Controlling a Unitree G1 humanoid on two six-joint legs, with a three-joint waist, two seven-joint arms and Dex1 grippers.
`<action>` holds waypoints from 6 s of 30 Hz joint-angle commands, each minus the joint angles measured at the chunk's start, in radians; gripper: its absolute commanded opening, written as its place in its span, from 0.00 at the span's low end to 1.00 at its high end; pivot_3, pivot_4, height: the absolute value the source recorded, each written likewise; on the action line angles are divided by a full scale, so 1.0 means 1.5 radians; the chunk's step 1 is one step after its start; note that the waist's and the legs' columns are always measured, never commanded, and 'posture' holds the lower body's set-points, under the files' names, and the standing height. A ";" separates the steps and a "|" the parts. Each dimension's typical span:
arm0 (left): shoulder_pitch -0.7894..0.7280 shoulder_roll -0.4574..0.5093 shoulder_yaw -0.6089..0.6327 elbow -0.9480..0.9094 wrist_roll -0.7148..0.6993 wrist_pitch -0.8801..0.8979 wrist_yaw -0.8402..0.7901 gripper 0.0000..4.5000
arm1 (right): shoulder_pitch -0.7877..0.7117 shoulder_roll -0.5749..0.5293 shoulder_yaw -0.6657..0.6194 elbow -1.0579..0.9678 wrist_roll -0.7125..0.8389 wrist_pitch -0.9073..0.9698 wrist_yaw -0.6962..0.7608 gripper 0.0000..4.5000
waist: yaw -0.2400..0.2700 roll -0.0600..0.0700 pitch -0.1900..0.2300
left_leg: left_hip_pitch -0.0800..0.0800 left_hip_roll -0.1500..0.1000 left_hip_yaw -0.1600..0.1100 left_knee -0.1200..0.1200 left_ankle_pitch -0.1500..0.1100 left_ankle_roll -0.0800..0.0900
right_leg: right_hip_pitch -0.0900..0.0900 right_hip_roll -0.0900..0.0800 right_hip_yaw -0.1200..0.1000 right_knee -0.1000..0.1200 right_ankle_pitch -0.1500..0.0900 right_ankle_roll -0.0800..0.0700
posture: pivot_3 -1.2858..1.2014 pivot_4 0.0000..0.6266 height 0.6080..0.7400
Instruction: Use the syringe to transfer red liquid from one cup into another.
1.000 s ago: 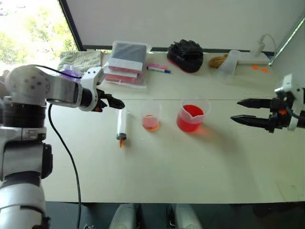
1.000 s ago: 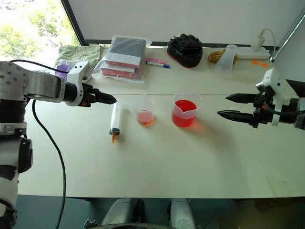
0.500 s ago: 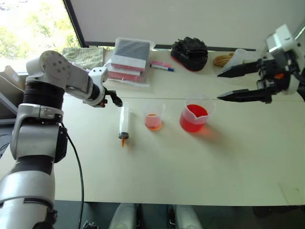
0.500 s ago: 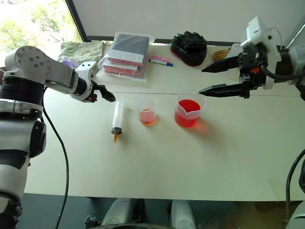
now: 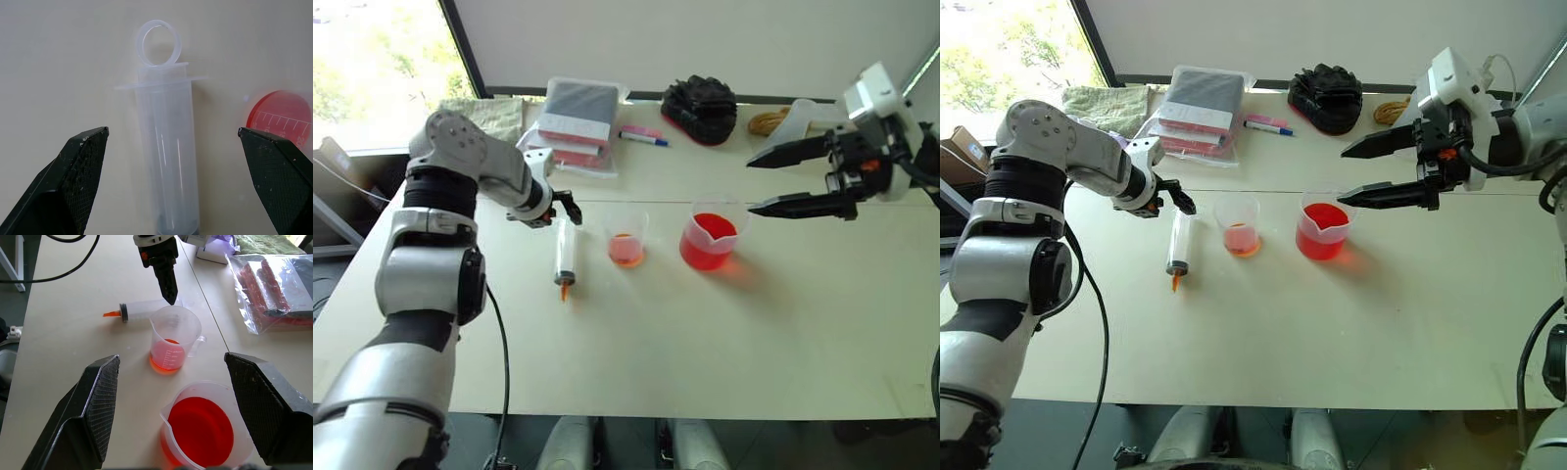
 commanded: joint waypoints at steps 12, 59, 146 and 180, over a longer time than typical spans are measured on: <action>0.059 -0.018 0.040 -0.039 -0.154 0.006 0.191 0.99 | -0.033 0.012 -0.003 0.030 -0.027 -0.023 0.018 0.80 | 0.000 0.000 0.000 | 0.001 0.000 0.000 0.000 0.001 -0.002 | -0.001 0.000 0.000 0.003 0.000 0.000 | 0.52 0.24 1.00; 0.162 -0.072 0.249 -0.257 -0.276 0.006 0.479 0.33 | -0.051 0.052 -0.008 0.067 -0.059 -0.023 0.004 0.80 | 0.000 -0.001 0.000 | 0.002 -0.001 0.000 0.000 0.003 -0.005 | -0.001 0.001 0.000 0.005 0.000 0.000 | 0.52 0.24 1.00; 0.178 -0.411 -0.078 0.079 0.535 -1.223 -0.904 0.33 | 0.106 0.143 -0.288 -0.202 0.331 0.283 -0.669 0.80 | 0.001 0.000 0.000 | 0.002 0.000 0.002 0.001 -0.002 0.009 | 0.000 0.001 0.002 0.004 0.000 0.000 | 0.52 0.24 1.00; 0.070 -0.392 -0.060 0.088 0.549 -1.207 -0.877 0.33 | 0.100 0.140 -0.278 -0.185 0.338 0.263 -0.666 0.80 | 0.000 0.000 0.000 | 0.001 0.000 0.002 0.001 -0.003 0.009 | 0.000 0.001 0.001 0.003 0.000 0.000 | 0.52 0.24 1.00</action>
